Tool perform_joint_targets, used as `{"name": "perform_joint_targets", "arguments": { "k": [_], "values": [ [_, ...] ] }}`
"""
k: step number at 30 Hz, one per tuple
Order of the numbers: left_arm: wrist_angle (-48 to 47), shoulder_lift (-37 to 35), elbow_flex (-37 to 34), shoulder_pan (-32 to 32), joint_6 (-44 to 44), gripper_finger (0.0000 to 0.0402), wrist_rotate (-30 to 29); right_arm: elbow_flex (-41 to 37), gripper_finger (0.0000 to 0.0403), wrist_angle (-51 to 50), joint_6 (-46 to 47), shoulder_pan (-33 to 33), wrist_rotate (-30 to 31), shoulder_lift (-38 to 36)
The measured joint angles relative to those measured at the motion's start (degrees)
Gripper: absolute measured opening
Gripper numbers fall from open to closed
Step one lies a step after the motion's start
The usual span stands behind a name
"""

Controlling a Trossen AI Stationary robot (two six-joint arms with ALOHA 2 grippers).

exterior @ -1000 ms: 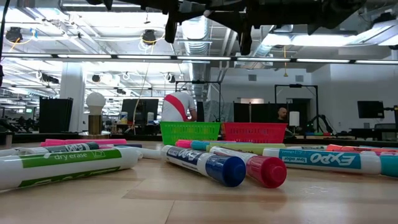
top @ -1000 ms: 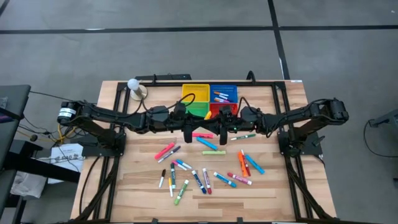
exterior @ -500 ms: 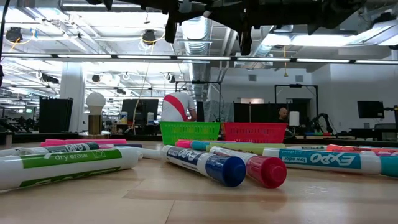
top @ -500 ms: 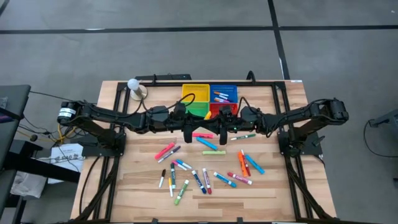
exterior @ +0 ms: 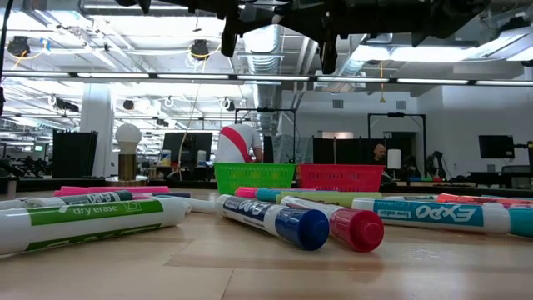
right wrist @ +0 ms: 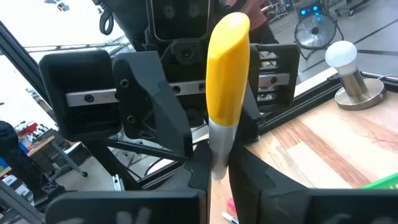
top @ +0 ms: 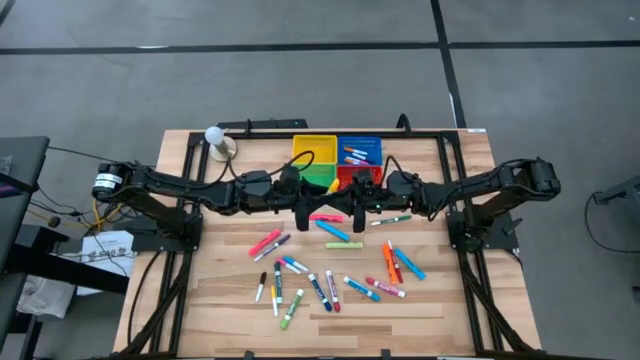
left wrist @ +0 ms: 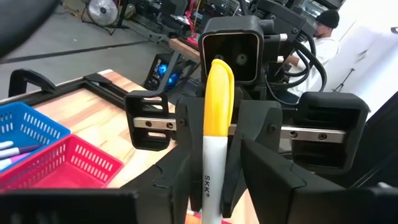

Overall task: Pick & Place Markers
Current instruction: Put the top small yellow highlighter pen into the blue bin

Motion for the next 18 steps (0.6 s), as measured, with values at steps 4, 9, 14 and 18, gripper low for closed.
{"name": "perform_joint_targets", "arguments": {
  "k": [4, 9, 14, 18],
  "values": [
    [-0.4, -0.3, 0.0, 0.1, 3.2, 0.0153, 0.0, 0.0, 0.0026, 0.0, 0.0, 0.0, 0.0, 0.0],
    [-1.0, -2.8, 0.0, 1.5, 7.0, 0.0161, -0.2, 0.0, 0.0035, -1.7, 0.0, 0.0, 0.9, 0.0],
    [-6.6, -7.7, 0.0, 3.4, 9.5, 0.0160, -0.2, 0.0, 0.0023, -3.2, 0.0, -0.1, 0.9, 0.0],
    [-14.2, -11.9, 0.0, 4.7, 9.6, 0.0159, -0.2, 0.0, 0.0033, -5.0, 0.0, -0.4, 0.9, -0.1]
  ]
}}
